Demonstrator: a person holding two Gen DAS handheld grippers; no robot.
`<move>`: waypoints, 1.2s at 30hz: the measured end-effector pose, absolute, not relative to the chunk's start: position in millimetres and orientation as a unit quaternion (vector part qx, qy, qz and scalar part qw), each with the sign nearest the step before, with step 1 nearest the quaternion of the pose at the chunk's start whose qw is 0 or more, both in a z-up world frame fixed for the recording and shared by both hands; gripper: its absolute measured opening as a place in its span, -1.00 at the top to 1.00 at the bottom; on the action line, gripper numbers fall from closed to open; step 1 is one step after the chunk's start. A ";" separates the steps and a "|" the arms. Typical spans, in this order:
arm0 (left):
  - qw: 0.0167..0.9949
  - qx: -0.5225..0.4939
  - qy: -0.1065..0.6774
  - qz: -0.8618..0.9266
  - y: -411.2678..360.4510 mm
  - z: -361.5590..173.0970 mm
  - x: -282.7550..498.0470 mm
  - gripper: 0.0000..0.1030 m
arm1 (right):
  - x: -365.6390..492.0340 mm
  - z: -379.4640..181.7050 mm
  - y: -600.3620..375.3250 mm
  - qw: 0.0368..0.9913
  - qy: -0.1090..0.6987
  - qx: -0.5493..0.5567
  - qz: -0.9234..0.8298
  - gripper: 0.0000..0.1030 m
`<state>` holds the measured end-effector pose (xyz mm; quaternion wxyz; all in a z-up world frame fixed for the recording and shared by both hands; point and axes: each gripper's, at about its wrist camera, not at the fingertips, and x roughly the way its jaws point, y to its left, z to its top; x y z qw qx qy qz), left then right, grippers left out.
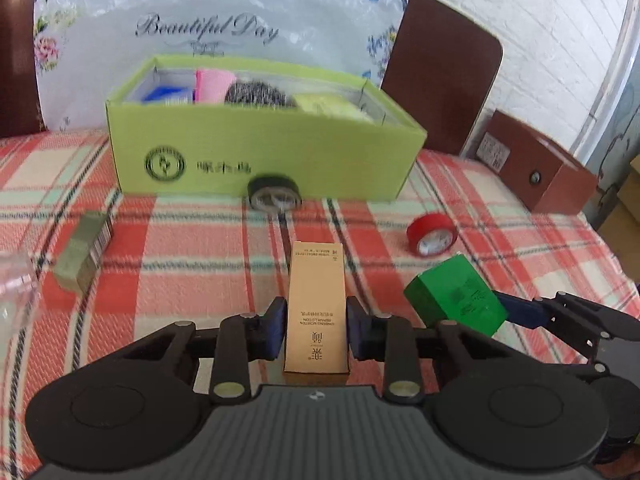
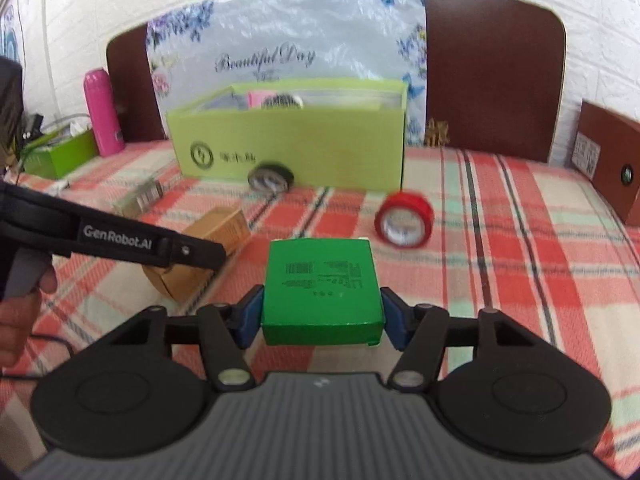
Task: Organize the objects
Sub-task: 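Grasp the tan box with the left tool while the right grasps the green box, then lower tan box and green box into the lime-green box, open both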
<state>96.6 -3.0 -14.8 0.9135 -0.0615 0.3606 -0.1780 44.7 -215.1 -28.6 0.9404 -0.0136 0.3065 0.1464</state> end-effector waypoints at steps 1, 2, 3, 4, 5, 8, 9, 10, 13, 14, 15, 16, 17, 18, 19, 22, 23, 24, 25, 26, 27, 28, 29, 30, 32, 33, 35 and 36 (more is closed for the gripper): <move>0.916 -0.065 0.354 -0.180 -1.9 -8.3 98.9 0.37 | 47.6 -22.2 -214.4 0.944 0.296 -0.014 0.149 -0.16; 0.918 -0.070 0.346 -0.182 -1.1 -1.2 101.7 0.37 | 51.7 -15.2 -213.6 0.946 0.285 -0.015 0.152 -0.16; 0.920 -0.074 0.338 -0.183 -0.1 5.9 104.7 0.37 | 56.1 -8.6 -213.0 0.949 0.275 -0.017 0.154 -0.16; 0.923 -0.076 0.330 -0.183 0.7 13.2 108.3 0.37 | 61.4 -2.0 -212.1 0.951 0.265 -0.020 0.156 -0.16; 0.926 -0.077 0.321 -0.183 1.0 20.5 112.1 0.37 | 66.7 4.5 -210.8 0.954 0.254 -0.025 0.156 -0.16; 0.935 -0.081 0.296 -0.181 3.1 42.3 125.0 0.37 | 84.3 21.1 -207.7 0.961 0.226 -0.033 0.157 -0.16; 0.937 -0.085 0.288 -0.180 3.9 48.8 130.4 0.37 | 90.8 25.7 -207.4 0.962 0.219 -0.034 0.158 -0.16; 0.939 -0.087 0.281 -0.178 4.1 55.0 137.3 0.37 | 98.2 30.0 -207.1 0.964 0.212 -0.035 0.157 -0.16; 0.945 -0.086 0.269 -0.167 2.4 69.0 162.9 0.37 | 122.5 38.1 -203.9 0.969 0.196 -0.040 0.147 -0.16; 0.945 -0.088 0.268 -0.164 1.4 71.6 172.7 0.37 | 131.2 39.9 -203.0 0.970 0.193 -0.040 0.144 -0.16; 0.945 -0.092 0.268 -0.162 0.9 73.9 182.0 0.37 | 140.7 40.9 -202.4 0.971 0.192 -0.038 0.140 -0.16; 0.945 -0.094 0.269 -0.161 -0.7 75.3 192.0 0.37 | 150.7 41.3 -202.0 0.972 0.191 -0.036 0.135 -0.16; 0.945 -0.095 0.269 -0.160 -2.3 76.3 203.2 0.37 | 160.4 40.5 -202.2 0.972 0.191 -0.037 0.129 -0.16; 0.945 -0.095 0.270 -0.157 -4.4 76.6 212.8 0.37 | 169.7 39.0 -202.0 0.973 0.191 -0.039 0.122 -0.16; 0.945 -0.094 0.271 -0.156 -6.3 76.5 222.5 0.37 | 178.9 37.0 -202.0 0.973 0.194 -0.041 0.115 -0.16; 0.941 -0.101 0.281 -0.159 -11.8 73.4 248.8 0.37 | 205.9 28.8 -203.2 0.972 0.208 -0.044 0.100 -0.16; 0.940 -0.105 0.284 -0.159 -13.1 72.0 256.7 0.37 | 212.8 26.4 -202.9 0.972 0.209 -0.046 0.096 -0.16; 0.939 -0.105 0.286 -0.159 -15.0 71.3 263.3 0.37 | 219.1 24.8 -202.6 0.973 0.207 -0.048 0.092 -0.16; 0.939 -0.104 0.287 -0.158 -17.0 70.6 269.3 0.37 | 225.4 23.5 -202.0 0.973 0.205 -0.049 0.089 -0.16; 0.939 -0.103 0.288 -0.157 -18.4 69.4 275.1 0.37 | 231.2 22.6 -201.7 0.974 0.204 -0.048 0.087 -0.16; 0.939 -0.102 0.290 -0.155 -19.7 68.1 280.3 0.37 | 236.9 21.5 -201.3 0.974 0.203 -0.046 0.086 -0.16; 0.938 -0.102 0.292 -0.155 -20.6 66.4 285.9 0.37 | 242.5 20.7 -199.2 0.974 0.205 -0.044 0.084 -0.16; 0.938 -0.101 0.293 -0.155 -21.4 64.2 290.0 0.37 | 247.9 19.1 -196.8 0.974 0.205 -0.043 0.082 -0.16; 0.937 -0.100 0.295 -0.156 -21.8 60.9 294.5 0.37 | 252.8 16.9 -194.0 0.975 0.204 -0.046 0.082 -0.16; 0.938 -0.094 0.296 -0.155 -22.0 53.3 298.6 -0.22 | 262.3 8.9 -187.2 0.973 0.204 -0.062 0.083 -0.20; 0.939 -0.089 0.298 -0.145 -21.3 50.5 296.9 -0.42 | 265.9 4.3 -184.7 0.971 0.209 -0.075 0.088 -0.25; 0.948 -0.086 0.275 -0.137 -16.6 46.8 286.6 -0.49 | 263.9 -2.1 -181.9 0.970 0.208 -0.096 0.085 -0.52; 0.948 -0.089 0.273 -0.141 -13.7 46.1 282.9 -0.49 | 258.4 -4.3 -181.9 0.972 0.197 -0.102 0.081 -0.65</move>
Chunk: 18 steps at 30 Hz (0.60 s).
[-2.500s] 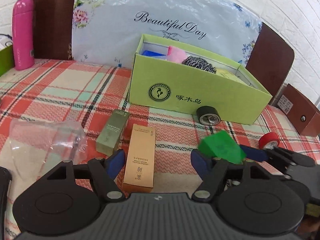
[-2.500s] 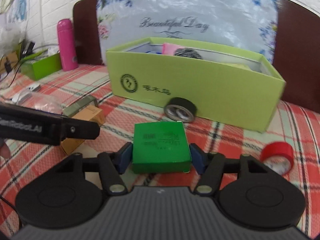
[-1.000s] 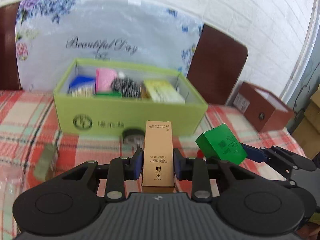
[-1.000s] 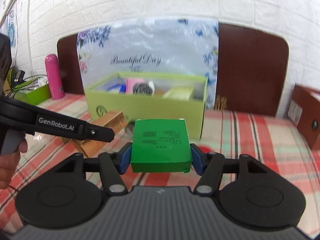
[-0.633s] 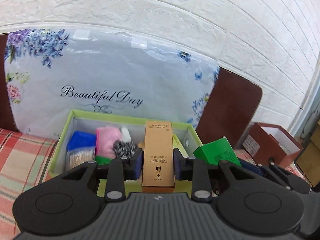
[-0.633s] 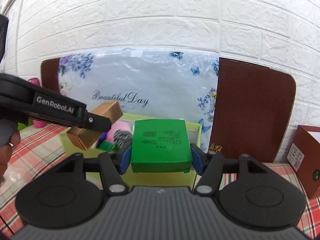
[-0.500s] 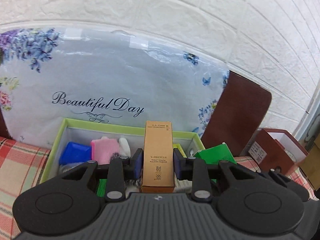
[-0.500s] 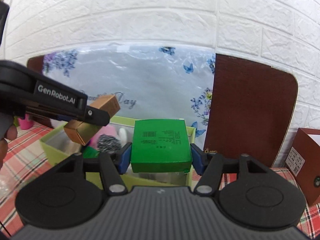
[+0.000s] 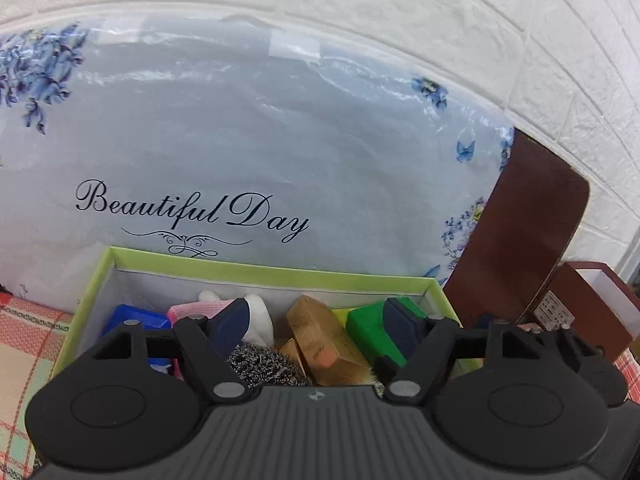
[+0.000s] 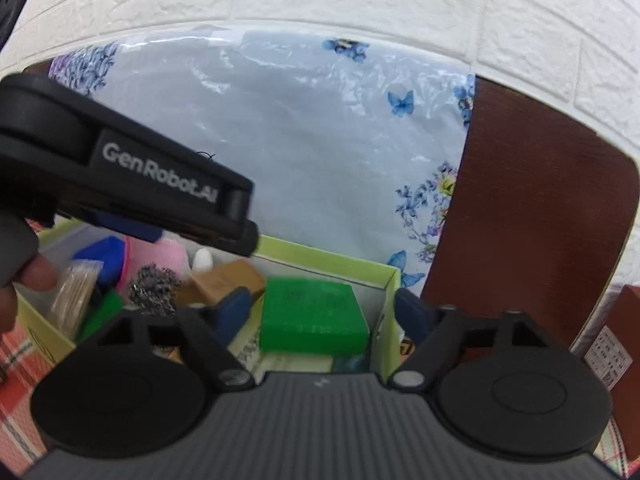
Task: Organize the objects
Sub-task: 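Lower tan box and green box into the lime-green box, open both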
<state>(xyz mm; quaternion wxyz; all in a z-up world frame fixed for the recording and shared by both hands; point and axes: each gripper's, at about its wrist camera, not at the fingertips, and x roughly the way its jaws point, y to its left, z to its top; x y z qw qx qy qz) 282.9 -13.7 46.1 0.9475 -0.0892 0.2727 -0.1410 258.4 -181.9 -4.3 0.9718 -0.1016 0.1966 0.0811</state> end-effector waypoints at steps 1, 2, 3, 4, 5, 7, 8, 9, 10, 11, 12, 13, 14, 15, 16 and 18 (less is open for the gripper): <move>0.946 -0.098 0.275 -0.142 -10.6 45.8 279.8 -0.49 | 253.2 -5.5 -182.0 0.973 0.189 -0.107 0.078 -0.71; 0.944 -0.108 0.279 -0.139 -8.1 45.8 277.2 -0.49 | 248.6 -6.4 -182.5 0.973 0.186 -0.112 0.076 -0.72; 0.943 -0.114 0.282 -0.136 -6.3 46.2 274.5 -0.49 | 244.2 -6.9 -183.7 0.973 0.184 -0.114 0.075 -0.74; 0.942 -0.117 0.285 -0.133 -5.1 47.3 271.1 -0.49 | 239.6 -6.6 -185.3 0.974 0.184 -0.113 0.072 -0.79; 0.942 -0.117 0.287 -0.130 -3.9 48.9 266.3 -0.49 | 234.8 -5.8 -188.1 0.975 0.183 -0.109 0.069 -0.83; 0.942 -0.118 0.289 -0.123 -1.9 52.5 253.3 -0.49 | 223.1 -2.4 -194.7 0.977 0.179 -0.099 0.062 -0.88; 0.942 -0.118 0.289 -0.120 -1.4 54.1 245.2 -0.49 | 215.4 -0.4 -198.5 0.978 0.176 -0.093 0.059 -0.92; 0.942 -0.121 0.289 -0.119 -0.1 55.4 235.2 -0.50 | 207.1 1.6 -202.5 0.979 0.174 -0.086 0.055 -0.94; 0.942 -0.122 0.289 -0.119 -0.8 55.4 225.9 -0.50 | 198.3 3.3 -206.9 0.981 0.171 -0.077 0.053 -0.97; 0.942 -0.120 0.291 -0.120 -2.2 54.6 216.5 -0.51 | 190.4 5.4 -212.0 0.982 0.170 -0.067 0.051 -0.98; 0.941 -0.118 0.293 -0.119 -3.6 53.2 206.5 -0.51 | 181.4 6.1 -216.5 0.982 0.171 -0.058 0.050 -0.99; 0.941 -0.115 0.294 -0.120 -4.9 50.4 194.9 -0.51 | 172.1 6.3 -220.6 0.982 0.173 -0.049 0.050 -1.00; 0.941 -0.113 0.296 -0.122 -6.5 47.1 183.9 -0.51 | 163.1 5.0 -224.9 0.982 0.177 -0.041 0.051 -1.00; 0.939 -0.112 0.299 -0.125 -8.1 43.2 174.1 -0.52 | 154.1 2.9 -228.8 0.981 0.183 -0.034 0.051 -1.00; 0.937 -0.112 0.304 -0.128 -9.1 37.7 164.1 -0.52 | 144.1 0.3 -232.3 0.980 0.189 -0.028 0.050 -1.00; 0.931 -0.115 0.323 -0.129 -11.5 24.6 148.3 -0.52 | 127.4 -8.6 -237.6 0.977 0.206 -0.018 0.049 -1.00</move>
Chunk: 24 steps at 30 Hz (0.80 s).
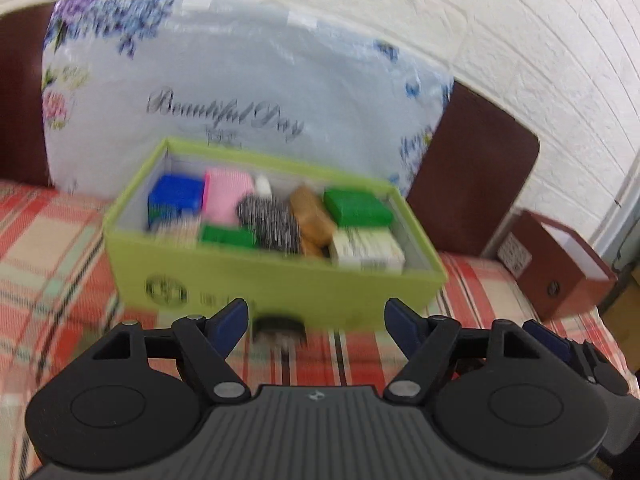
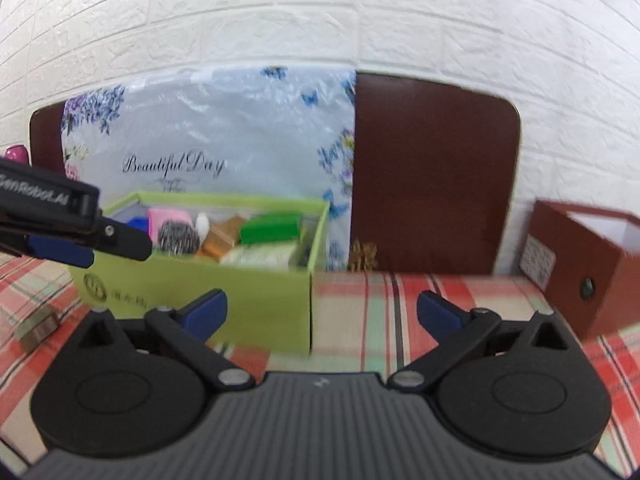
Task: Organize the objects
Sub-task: 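Lower tan box and green box into the lime-green box, open both, then grasp the black tape roll with the left tool while the right grasps the red tape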
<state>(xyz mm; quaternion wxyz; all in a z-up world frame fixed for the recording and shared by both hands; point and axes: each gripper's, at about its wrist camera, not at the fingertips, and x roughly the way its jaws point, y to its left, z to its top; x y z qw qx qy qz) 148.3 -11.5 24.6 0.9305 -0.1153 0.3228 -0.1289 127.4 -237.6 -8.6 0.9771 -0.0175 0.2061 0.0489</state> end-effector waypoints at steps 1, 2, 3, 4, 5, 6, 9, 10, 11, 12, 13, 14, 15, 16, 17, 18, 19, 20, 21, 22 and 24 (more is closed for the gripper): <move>0.926 -0.119 0.333 -0.129 -11.6 17.4 140.0 -0.52 | 119.7 -13.6 -239.8 0.975 0.215 -0.013 0.048 -1.00; 0.923 -0.122 0.342 -0.129 -11.6 10.2 133.1 -0.52 | 111.0 -19.1 -242.1 0.973 0.226 -0.007 0.047 -1.00; 0.919 -0.126 0.350 -0.128 -11.2 3.2 126.6 -0.52 | 103.7 -24.8 -243.8 0.971 0.236 -0.001 0.045 -1.00; 0.916 -0.128 0.358 -0.125 -10.7 -3.9 119.9 -0.52 | 96.8 -30.6 -245.8 0.969 0.245 0.006 0.042 -1.00; 0.913 -0.128 0.366 -0.124 -10.6 -10.5 114.8 -0.52 | 89.9 -36.8 -247.5 0.966 0.256 0.013 0.039 -1.00; 0.910 -0.126 0.376 -0.122 -10.9 -16.7 110.8 -0.52 | 84.4 -42.4 -248.9 0.963 0.265 0.020 0.038 -1.00; 0.904 -0.120 0.394 -0.118 -10.7 -28.8 100.6 -0.52 | 72.9 -53.5 -249.3 0.957 0.285 0.028 0.047 -0.89; 0.904 -0.120 0.394 -0.116 -10.1 -30.7 97.7 -0.52 | 71.5 -54.0 -247.9 0.957 0.284 0.024 0.052 -0.82; 0.904 -0.120 0.393 -0.115 -9.3 -31.3 95.2 -0.52 | 71.2 -53.3 -246.2 0.959 0.279 0.018 0.054 -0.76; 0.905 -0.121 0.391 -0.114 -8.2 -31.0 93.4 -0.52 | 72.5 -52.1 -244.3 0.960 0.273 0.012 0.054 -0.73; 0.907 -0.122 0.388 -0.112 -6.8 -29.9 91.5 -0.52 | 75.5 -51.1 -242.1 0.962 0.269 0.006 0.054 -0.65; 0.908 -0.124 0.385 -0.110 -5.6 -28.9 90.4 -0.52 | 79.6 -49.9 -240.0 0.963 0.264 -0.001 0.057 -0.55; 0.909 -0.126 0.382 -0.109 -4.2 -27.7 89.7 -0.52 | 84.7 -48.8 -238.2 0.964 0.259 -0.005 0.059 -0.49; 0.910 -0.128 0.379 -0.109 -3.0 -26.6 89.5 -0.52 | 91.3 -47.4 -236.9 0.965 0.255 -0.008 0.060 -0.40; 0.911 -0.130 0.376 -0.108 -2.9 -25.5 90.1 -0.52 | 98.1 -45.9 -235.7 0.966 0.251 -0.009 0.059 -0.37; 0.911 -0.131 0.375 -0.107 -2.8 -24.2 91.9 -0.52 | 104.8 -44.5 -234.5 0.967 0.247 -0.009 0.057 -0.36; 0.912 -0.131 0.373 -0.107 -2.6 -22.5 95.2 -0.52 | 112.1 -43.1 -233.6 0.968 0.244 -0.007 0.056 -0.35; 0.914 -0.130 0.370 -0.106 -2.5 -20.5 99.5 -0.52 | 118.5 -42.0 -233.0 0.969 0.241 -0.005 0.056 -0.32; 0.916 -0.131 0.365 -0.104 -2.5 -17.9 105.3 -0.52 | 123.3 -41.6 -232.3 0.970 0.238 -0.003 0.056 -0.28; 0.919 -0.131 0.358 -0.103 -2.5 -15.7 112.2 -0.52 | 128.6 -41.9 -231.7 0.969 0.239 -0.004 0.058 -0.08; 0.923 -0.133 0.347 -0.098 -3.2 -12.8 129.0 -0.52 | 133.6 -44.5 -232.0 0.964 0.256 -0.005 0.065 0.25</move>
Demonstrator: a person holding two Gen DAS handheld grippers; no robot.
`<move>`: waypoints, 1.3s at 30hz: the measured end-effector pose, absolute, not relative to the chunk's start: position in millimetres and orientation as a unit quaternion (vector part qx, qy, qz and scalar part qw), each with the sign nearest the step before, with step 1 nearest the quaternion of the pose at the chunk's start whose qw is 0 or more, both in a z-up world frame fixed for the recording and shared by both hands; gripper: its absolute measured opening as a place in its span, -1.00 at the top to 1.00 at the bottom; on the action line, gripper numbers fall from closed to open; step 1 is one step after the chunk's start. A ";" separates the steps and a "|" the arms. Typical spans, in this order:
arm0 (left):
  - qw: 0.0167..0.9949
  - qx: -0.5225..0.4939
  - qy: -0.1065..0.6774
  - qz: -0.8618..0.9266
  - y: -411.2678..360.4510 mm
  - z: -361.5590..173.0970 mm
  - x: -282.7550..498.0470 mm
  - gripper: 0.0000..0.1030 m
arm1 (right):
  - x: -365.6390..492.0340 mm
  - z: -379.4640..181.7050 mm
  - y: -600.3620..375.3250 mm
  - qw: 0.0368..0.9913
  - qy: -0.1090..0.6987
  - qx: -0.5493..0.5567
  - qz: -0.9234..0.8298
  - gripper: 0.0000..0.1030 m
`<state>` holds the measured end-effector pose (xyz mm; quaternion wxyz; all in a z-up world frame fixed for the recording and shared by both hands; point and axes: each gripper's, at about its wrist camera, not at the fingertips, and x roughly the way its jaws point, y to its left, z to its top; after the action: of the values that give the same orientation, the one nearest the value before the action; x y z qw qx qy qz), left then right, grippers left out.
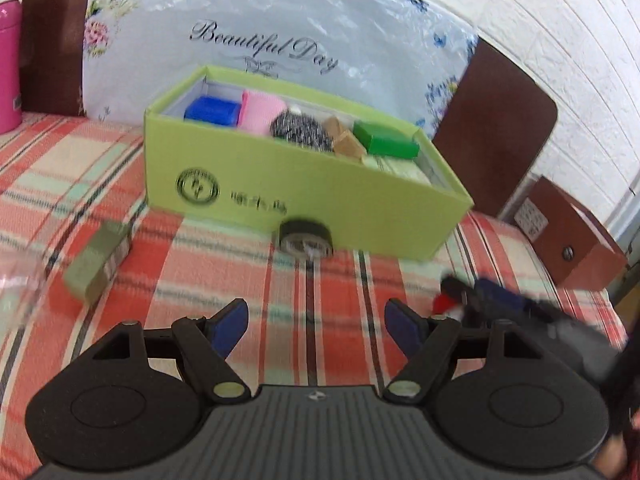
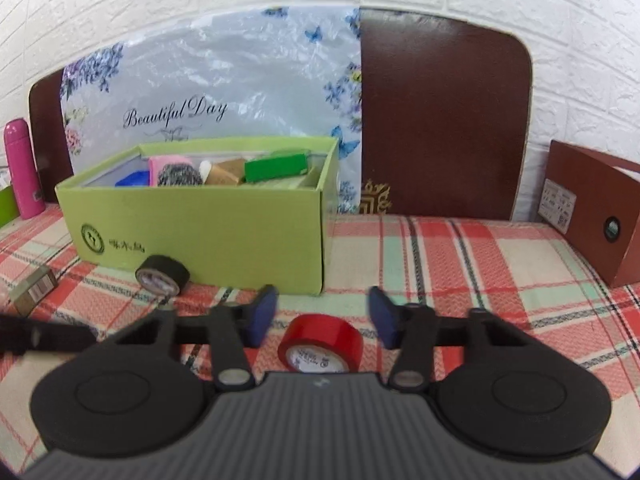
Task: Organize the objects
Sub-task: 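Grasp the black tape roll with the left tool while the right grasps the red tape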
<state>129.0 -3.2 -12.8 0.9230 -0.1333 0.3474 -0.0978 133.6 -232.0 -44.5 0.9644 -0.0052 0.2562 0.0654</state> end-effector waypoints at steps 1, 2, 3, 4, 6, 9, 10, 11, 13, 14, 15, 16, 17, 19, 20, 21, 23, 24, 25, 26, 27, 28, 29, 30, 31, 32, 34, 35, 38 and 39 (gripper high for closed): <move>0.924 -0.133 0.345 -0.094 -3.9 -12.5 139.0 -0.52 | 132.1 -46.2 -233.2 0.962 0.263 -0.001 0.068 0.26; 0.925 -0.132 0.345 -0.090 -5.2 -13.4 148.8 -0.52 | 126.9 -47.5 -234.1 0.962 0.264 0.001 0.071 0.26; 0.925 -0.131 0.345 -0.087 -6.6 -14.8 158.6 -0.52 | 120.2 -47.9 -234.9 0.963 0.260 0.000 0.074 0.26; 0.926 -0.128 0.346 -0.084 -8.2 -16.7 168.3 -0.52 | 113.1 -48.3 -235.2 0.962 0.260 -0.002 0.078 0.26; 0.926 -0.121 0.349 -0.079 -12.1 -20.9 185.3 -0.52 | 99.4 -50.6 -236.4 0.959 0.269 -0.001 0.086 0.26; 0.924 -0.115 0.356 -0.080 -17.0 -27.4 202.6 -0.52 | 82.4 -57.7 -236.5 0.956 0.279 -0.003 0.087 0.25; 0.923 -0.115 0.359 -0.080 -18.0 -29.5 207.1 -0.49 | 78.5 -57.8 -236.2 0.956 0.281 -0.008 0.086 0.25; 0.921 -0.115 0.362 -0.081 -18.5 -32.4 211.0 -0.37 | 76.2 -57.4 -237.1 0.955 0.285 -0.004 0.088 0.25; 0.916 -0.116 0.374 -0.090 -17.8 -38.7 216.0 0.12 | 73.8 -56.9 -240.1 0.953 0.289 0.011 0.090 0.25; 0.913 -0.114 0.380 -0.097 -16.6 -41.5 215.9 0.11 | 73.0 -56.4 -240.8 0.953 0.289 0.013 0.091 0.25; 0.916 -0.109 0.372 -0.102 -15.5 -41.8 211.0 0.11 | 72.2 -56.0 -241.2 0.953 0.288 0.013 0.089 0.25; 0.917 -0.099 0.372 -0.107 -15.4 -41.3 205.4 0.11 | 71.9 -55.6 -241.6 0.954 0.287 0.013 0.087 0.25; 0.917 -0.094 0.371 -0.113 -14.6 -40.4 198.2 0.11 | 70.9 -54.8 -242.3 0.954 0.286 0.015 0.086 0.25; 0.916 -0.088 0.370 -0.125 -12.6 -40.2 180.6 0.11 | 69.6 -54.2 -243.8 0.954 0.286 0.018 0.088 0.22; 0.917 -0.084 0.370 -0.126 -12.3 -40.6 170.4 0.11 | 68.7 -54.1 -244.2 0.954 0.285 0.018 0.088 0.18; 0.918 -0.081 0.367 -0.128 -12.2 -41.2 159.8 0.11 | 68.4 -54.4 -244.5 0.954 0.285 0.017 0.089 0.16; 0.919 -0.074 0.363 -0.133 -13.6 -42.4 141.3 0.06 | 68.6 -55.7 -245.0 0.953 0.289 0.019 0.088 0.10; 0.921 -0.070 0.360 -0.132 -14.6 -43.0 133.4 -0.02 | 69.0 -56.3 -245.3 0.953 0.290 0.020 0.088 0.10; 0.922 -0.068 0.358 -0.130 -15.5 -43.1 127.7 -0.22 | 69.4 -56.8 -245.3 0.952 0.291 0.021 0.088 0.07; 0.924 -0.067 0.355 -0.125 -16.7 -43.5 124.1 -0.36 | 69.8 -56.9 -245.6 0.952 0.292 0.022 0.087 0.04; 0.926 -0.066 0.352 -0.120 -17.5 -43.4 121.6 -0.39 | 70.3 -56.7 -245.9 0.952 0.291 0.023 0.086 0.04; 0.927 -0.064 0.351 -0.119 -17.4 -43.6 120.3 -0.40 | 70.6 -56.3 -245.8 0.953 0.290 0.021 0.086 0.01; 0.926 -0.061 0.352 -0.120 -18.0 -43.8 120.8 -0.40 | 71.4 -56.0 -245.9 0.953 0.290 0.019 0.086 -0.04; 0.925 -0.058 0.355 -0.121 -18.4 -44.3 121.5 -0.40 | 72.1 -55.4 -245.8 0.953 0.289 0.017 0.086 -0.06; 0.925 -0.055 0.356 -0.122 -17.9 -44.9 122.1 -0.40 | 72.9 -54.9 -245.4 0.954 0.288 0.015 0.086 -0.09; 0.925 -0.052 0.355 -0.124 -17.5 -45.2 121.7 -0.40 | 74.0 -54.7 -244.8 0.954 0.288 0.013 0.086 -0.11; 0.925 -0.053 0.354 -0.125 -16.6 -44.5 121.6 -0.40 | 78.5 -55.1 -243.8 0.953 0.289 0.008 0.087 -0.11; 0.925 -0.054 0.355 -0.126 -16.4 -43.9 122.7 -0.40 | 82.0 -55.7 -242.5 0.953 0.291 0.004 0.088 -0.11; 0.925 -0.056 0.355 -0.123 -17.1 -43.1 126.4 -0.40 | 92.0 -57.2 -238.3 0.952 0.295 -0.003 0.085 -0.11; 0.925 -0.056 0.356 -0.121 -17.6 -43.8 127.7 -0.40 | 94.2 -57.3 -237.1 0.952 0.294 -0.004 0.084 -0.11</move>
<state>127.7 -17.6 -43.8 0.9247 -0.0561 0.3564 -0.1214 94.2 -237.1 -57.3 0.9520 -0.0042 0.2944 0.0840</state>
